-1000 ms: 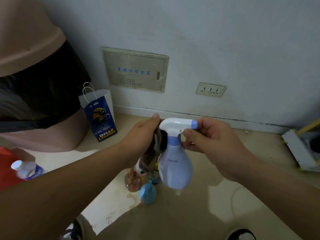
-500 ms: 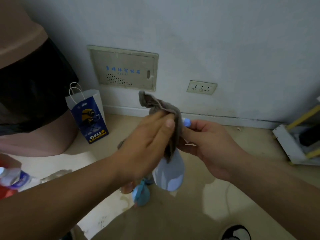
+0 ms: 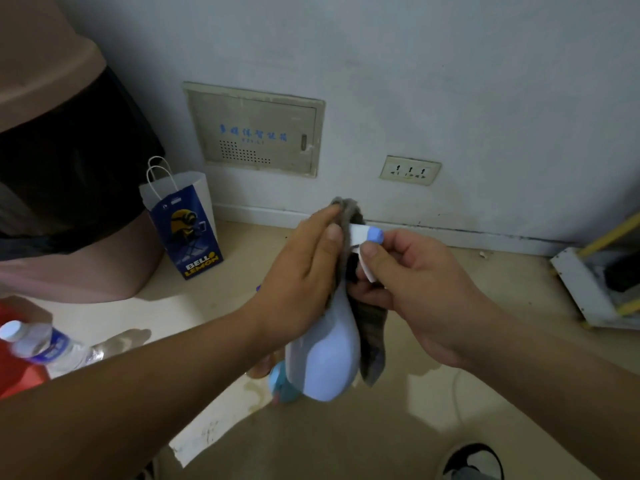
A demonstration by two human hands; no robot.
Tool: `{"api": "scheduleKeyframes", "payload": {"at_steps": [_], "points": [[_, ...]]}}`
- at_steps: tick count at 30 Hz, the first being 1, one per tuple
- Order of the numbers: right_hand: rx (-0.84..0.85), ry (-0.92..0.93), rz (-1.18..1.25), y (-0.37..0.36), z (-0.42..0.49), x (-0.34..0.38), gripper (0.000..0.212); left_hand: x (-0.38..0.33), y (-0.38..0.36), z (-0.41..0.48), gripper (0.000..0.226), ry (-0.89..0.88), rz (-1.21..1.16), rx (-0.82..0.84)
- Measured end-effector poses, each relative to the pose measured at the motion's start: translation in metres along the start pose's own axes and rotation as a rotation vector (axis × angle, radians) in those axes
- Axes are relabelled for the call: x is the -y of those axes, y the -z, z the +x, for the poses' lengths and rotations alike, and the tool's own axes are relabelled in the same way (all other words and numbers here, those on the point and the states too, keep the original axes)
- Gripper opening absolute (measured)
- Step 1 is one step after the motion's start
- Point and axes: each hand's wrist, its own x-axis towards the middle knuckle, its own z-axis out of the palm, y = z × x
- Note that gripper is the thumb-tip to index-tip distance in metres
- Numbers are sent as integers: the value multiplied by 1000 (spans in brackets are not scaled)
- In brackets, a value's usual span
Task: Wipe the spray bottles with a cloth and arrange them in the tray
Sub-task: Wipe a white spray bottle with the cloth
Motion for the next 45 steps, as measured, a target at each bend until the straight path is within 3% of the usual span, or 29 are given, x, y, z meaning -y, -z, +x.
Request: {"api": "scheduleKeyframes", "payload": {"at_steps": [3, 5, 10, 13, 15, 17, 19, 21, 24, 26, 28, 30, 33, 38, 39, 42, 43, 45], "points": [[-53, -36, 25, 1, 3, -3, 16, 1, -4, -6, 40, 348, -212, 31], [-54, -43, 34, 3, 3, -4, 19, 3, -7, -10, 40, 372, -235, 33], [44, -10, 14, -5, -3, -5, 16, -10, -22, -16, 42, 6, 114, -121], [76, 10, 62, -5, -3, 0, 14, -6, -12, -8, 39, -194, 167, -81], [53, 13, 80, -2, -1, 1, 14, -3, -1, -2, 32, -41, 14, -44], [19, -14, 84, 3, 2, 0, 15, -3, 0, -1, 40, 294, -213, -22], [13, -37, 78, 6, 4, -4, 16, -5, -5, -6, 42, 408, -239, -16], [21, -52, 72, 7, 4, -6, 18, -10, -15, -12, 35, 299, -142, -75], [95, -40, 23, 1, 0, -9, 21, -10, -17, -11, 27, -83, 179, -113], [117, -21, -21, 0, -1, -11, 21, -9, -9, -5, 27, -263, 346, -33], [125, 1, -65, 2, -2, -11, 18, -6, 3, 0, 23, -321, 364, 108], [127, 35, -145, 6, -1, -12, 15, -5, 17, 6, 27, -152, 262, 226], [143, 97, -328, 10, -1, -12, 11, -8, 22, 11, 38, 207, 115, 226], [219, 151, -499, 11, -1, -14, 17, -25, -6, -16, 34, -35, 308, 170], [214, 160, -499, 11, -1, -14, 14, -21, -2, -12, 35, -8, 273, 182], [157, 172, -455, 17, 1, -18, 13, -10, 14, 7, 41, 316, 2, 193], [153, 170, -428, 19, 2, -19, 13, -11, 13, 7, 41, 341, 14, 169], [179, 143, -362, 19, 4, -22, 13, -15, 0, -4, 37, 176, 173, 131]]}}
